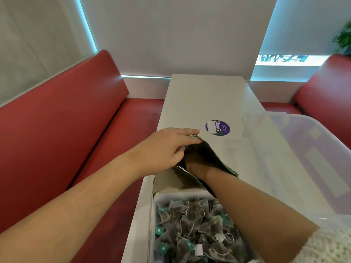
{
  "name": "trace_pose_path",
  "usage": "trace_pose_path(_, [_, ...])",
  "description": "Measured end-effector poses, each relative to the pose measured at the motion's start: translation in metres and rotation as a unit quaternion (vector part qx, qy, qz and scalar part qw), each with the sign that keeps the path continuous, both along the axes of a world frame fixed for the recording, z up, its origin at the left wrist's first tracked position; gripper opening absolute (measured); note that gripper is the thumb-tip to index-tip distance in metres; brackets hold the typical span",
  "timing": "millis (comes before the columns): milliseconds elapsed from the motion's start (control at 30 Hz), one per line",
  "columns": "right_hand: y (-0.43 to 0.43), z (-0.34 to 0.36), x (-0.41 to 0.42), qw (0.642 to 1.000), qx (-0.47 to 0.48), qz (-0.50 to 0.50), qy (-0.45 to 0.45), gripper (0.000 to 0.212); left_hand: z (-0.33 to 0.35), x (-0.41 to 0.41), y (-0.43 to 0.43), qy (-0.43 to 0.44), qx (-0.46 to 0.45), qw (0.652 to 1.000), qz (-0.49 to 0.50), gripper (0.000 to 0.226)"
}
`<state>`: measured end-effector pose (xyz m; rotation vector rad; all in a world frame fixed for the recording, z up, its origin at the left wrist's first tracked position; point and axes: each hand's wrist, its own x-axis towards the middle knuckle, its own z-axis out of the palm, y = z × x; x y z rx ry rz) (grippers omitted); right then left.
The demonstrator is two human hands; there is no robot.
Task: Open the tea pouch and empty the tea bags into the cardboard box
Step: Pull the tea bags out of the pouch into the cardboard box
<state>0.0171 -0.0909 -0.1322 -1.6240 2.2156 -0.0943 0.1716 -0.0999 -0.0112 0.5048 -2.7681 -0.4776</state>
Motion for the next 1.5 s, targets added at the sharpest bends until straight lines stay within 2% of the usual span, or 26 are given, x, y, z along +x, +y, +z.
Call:
trace_pose_path(67, [0.004, 0.002, 0.002, 0.999, 0.009, 0.032, 0.043, 0.031, 0.000, -0.003, 0.002, -0.012, -0.011, 1.000, -0.002, 0.051])
trace_pose_path(167, [0.014, 0.014, 0.005, 0.998, -0.003, 0.035, 0.061, 0.024, 0.000, -0.004, 0.003, -0.018, -0.017, 1.000, 0.004, 0.052])
trace_pose_path(267, [0.045, 0.041, 0.005, 0.997, 0.034, 0.046, 0.060, 0.019, 0.001, -0.002, 0.002, -0.016, -0.013, 1.000, 0.007, 0.053])
trace_pose_path(367, [0.084, 0.067, 0.007, 0.994, -0.075, 0.072, 0.046, 0.016, 0.002, 0.000, 0.003, -0.027, -0.010, 1.000, 0.010, 0.055])
trace_pose_path(500, [0.132, 0.083, 0.012, 0.969, -0.229, 0.085, 0.033, 0.015, 0.003, -0.001, 0.006, -0.035, -0.014, 0.999, 0.009, 0.056])
trace_pose_path(667, [0.159, 0.075, 0.006, 0.952, -0.300, 0.056, 0.015, 0.009, 0.001, -0.002, 0.010, -0.041, -0.019, 0.999, 0.006, 0.055])
trace_pose_path(733, [0.165, 0.070, 0.005, 0.946, -0.320, 0.047, -0.015, 0.006, 0.000, -0.002, 0.012, -0.039, -0.018, 0.999, 0.003, 0.055])
trace_pose_path(900, [0.179, 0.066, 0.014, 0.929, -0.310, -0.009, -0.200, 0.009, -0.002, 0.000, 0.013, -0.035, -0.015, 0.999, 0.006, 0.056])
trace_pose_path(1033, [0.191, 0.061, 0.018, 0.903, -0.357, -0.037, -0.237, 0.016, -0.004, 0.000, 0.013, -0.033, -0.007, 0.999, 0.001, 0.056])
trace_pose_path(1100, [0.199, 0.055, 0.019, 0.908, -0.363, -0.008, -0.211, 0.013, -0.005, 0.000, 0.013, -0.033, -0.005, 0.999, 0.002, 0.056])
trace_pose_path(1200, [0.209, 0.035, 0.015, 0.948, -0.297, 0.087, -0.079, 0.007, -0.004, -0.001, 0.014, -0.033, 0.000, 0.999, 0.001, 0.055])
trace_pose_path(1300, [0.215, 0.020, 0.010, 0.970, -0.213, 0.117, 0.007, 0.026, -0.004, -0.001, 0.016, -0.033, 0.001, 0.999, -0.004, 0.054])
trace_pose_path(1367, [0.215, 0.028, 0.010, 0.962, -0.260, 0.082, 0.004, 0.030, -0.004, -0.001, 0.017, -0.031, 0.001, 0.999, -0.007, 0.054])
trace_pose_path(1467, [0.202, 0.049, 0.012, 0.930, -0.363, 0.054, 0.027, 0.015, -0.004, -0.002, 0.020, -0.035, 0.002, 0.999, -0.009, 0.055])
trace_pose_path(1500, [0.192, 0.054, 0.012, 0.928, -0.364, 0.065, 0.045, 0.021, -0.004, -0.002, 0.020, -0.034, 0.000, 0.999, -0.010, 0.055])
